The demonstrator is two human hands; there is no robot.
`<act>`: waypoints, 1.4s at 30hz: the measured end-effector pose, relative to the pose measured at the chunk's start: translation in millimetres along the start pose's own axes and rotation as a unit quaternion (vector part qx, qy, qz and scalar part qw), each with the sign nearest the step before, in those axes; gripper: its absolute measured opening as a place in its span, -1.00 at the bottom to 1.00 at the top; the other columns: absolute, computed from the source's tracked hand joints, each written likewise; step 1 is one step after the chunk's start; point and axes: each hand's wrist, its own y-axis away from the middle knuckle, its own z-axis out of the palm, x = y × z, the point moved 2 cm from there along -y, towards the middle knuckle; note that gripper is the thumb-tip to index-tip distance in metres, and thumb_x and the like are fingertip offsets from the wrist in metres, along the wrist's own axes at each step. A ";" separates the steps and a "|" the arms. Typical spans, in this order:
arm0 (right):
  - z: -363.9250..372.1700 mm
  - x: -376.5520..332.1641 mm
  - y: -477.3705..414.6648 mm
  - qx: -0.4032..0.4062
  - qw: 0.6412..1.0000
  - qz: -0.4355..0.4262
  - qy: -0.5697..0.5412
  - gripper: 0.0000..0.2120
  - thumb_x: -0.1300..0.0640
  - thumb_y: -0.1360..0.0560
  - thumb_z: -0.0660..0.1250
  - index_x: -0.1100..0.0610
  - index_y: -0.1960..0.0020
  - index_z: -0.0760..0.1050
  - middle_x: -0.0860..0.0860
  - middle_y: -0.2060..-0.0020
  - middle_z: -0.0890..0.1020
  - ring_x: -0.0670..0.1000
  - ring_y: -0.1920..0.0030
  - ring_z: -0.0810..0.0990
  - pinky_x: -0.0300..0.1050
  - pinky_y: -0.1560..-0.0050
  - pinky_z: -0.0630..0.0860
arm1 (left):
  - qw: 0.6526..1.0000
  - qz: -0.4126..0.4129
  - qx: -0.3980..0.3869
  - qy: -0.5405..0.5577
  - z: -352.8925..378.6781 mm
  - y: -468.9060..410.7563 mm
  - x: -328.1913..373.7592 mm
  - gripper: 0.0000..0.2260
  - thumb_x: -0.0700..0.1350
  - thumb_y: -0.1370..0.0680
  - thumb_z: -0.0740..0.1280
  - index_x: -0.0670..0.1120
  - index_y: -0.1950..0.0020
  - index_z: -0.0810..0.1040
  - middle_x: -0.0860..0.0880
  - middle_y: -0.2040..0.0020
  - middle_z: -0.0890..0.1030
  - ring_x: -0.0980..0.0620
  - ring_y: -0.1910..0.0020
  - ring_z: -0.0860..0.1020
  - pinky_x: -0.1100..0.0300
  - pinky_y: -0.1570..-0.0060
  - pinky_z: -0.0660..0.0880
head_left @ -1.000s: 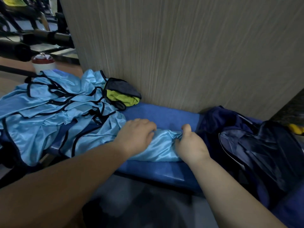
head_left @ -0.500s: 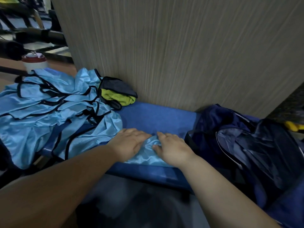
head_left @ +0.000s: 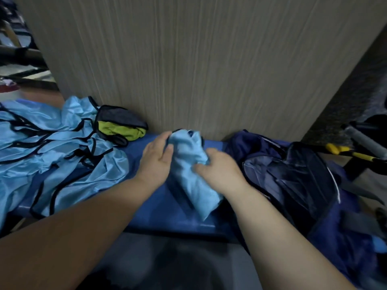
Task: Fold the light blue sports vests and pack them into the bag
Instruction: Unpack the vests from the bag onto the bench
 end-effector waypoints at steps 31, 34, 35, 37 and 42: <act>-102.9 156.1 52.3 0.132 0.978 0.164 -0.006 -0.32 -0.05 -0.63 0.21 -0.06 -0.60 -0.11 0.17 -0.28 0.54 0.23 -0.18 0.54 -0.05 0.04 0.35 | 0.975 -0.168 -0.142 -0.039 171.9 6.3 79.6 -0.82 0.06 -0.57 0.28 0.06 -0.05 0.31 0.06 0.03 0.62 -0.03 -0.03 0.57 -0.02 -0.24 0.38; -93.2 162.6 50.4 0.067 0.978 0.192 0.053 -0.34 -0.04 -0.64 0.15 -0.12 -0.59 -0.18 0.21 -0.25 0.51 0.21 -0.10 0.56 -0.05 0.06 0.35 | 0.975 -0.161 -0.145 -0.046 171.7 5.3 75.7 -0.90 0.07 -0.59 0.24 0.10 -0.04 0.35 0.04 -0.01 0.63 -0.03 -0.06 0.57 0.00 -0.23 0.39; -90.6 164.9 50.1 0.048 0.975 0.203 0.072 -0.33 -0.03 -0.64 0.14 -0.13 -0.59 -0.20 0.21 -0.25 0.50 0.20 -0.09 0.56 -0.03 0.04 0.38 | 0.975 -0.158 -0.148 -0.047 171.6 5.6 75.1 -0.91 0.07 -0.60 0.23 0.11 -0.03 0.36 0.04 -0.02 0.63 -0.03 -0.07 0.56 -0.01 -0.23 0.40; -86.4 167.9 49.7 0.022 0.970 0.226 0.090 -0.29 0.00 -0.64 0.13 -0.13 -0.58 -0.28 0.20 -0.25 0.47 0.18 -0.07 0.55 0.00 -0.03 0.44 | 0.975 -0.155 -0.152 -0.048 171.4 6.2 74.5 -0.92 0.09 -0.60 0.22 0.12 -0.01 0.38 0.04 -0.03 0.63 -0.04 -0.07 0.56 -0.02 -0.22 0.41; -80.6 154.7 53.4 0.064 0.954 0.214 0.198 -0.15 0.16 -0.56 0.21 -0.09 -0.57 -0.34 0.17 -0.41 0.21 0.18 -0.29 0.40 0.03 -0.23 0.40 | 0.976 -0.153 -0.148 -0.050 168.8 6.7 74.2 -0.90 0.11 -0.59 0.22 0.11 -0.01 0.42 0.05 0.00 0.64 -0.02 -0.05 0.57 -0.01 -0.20 0.43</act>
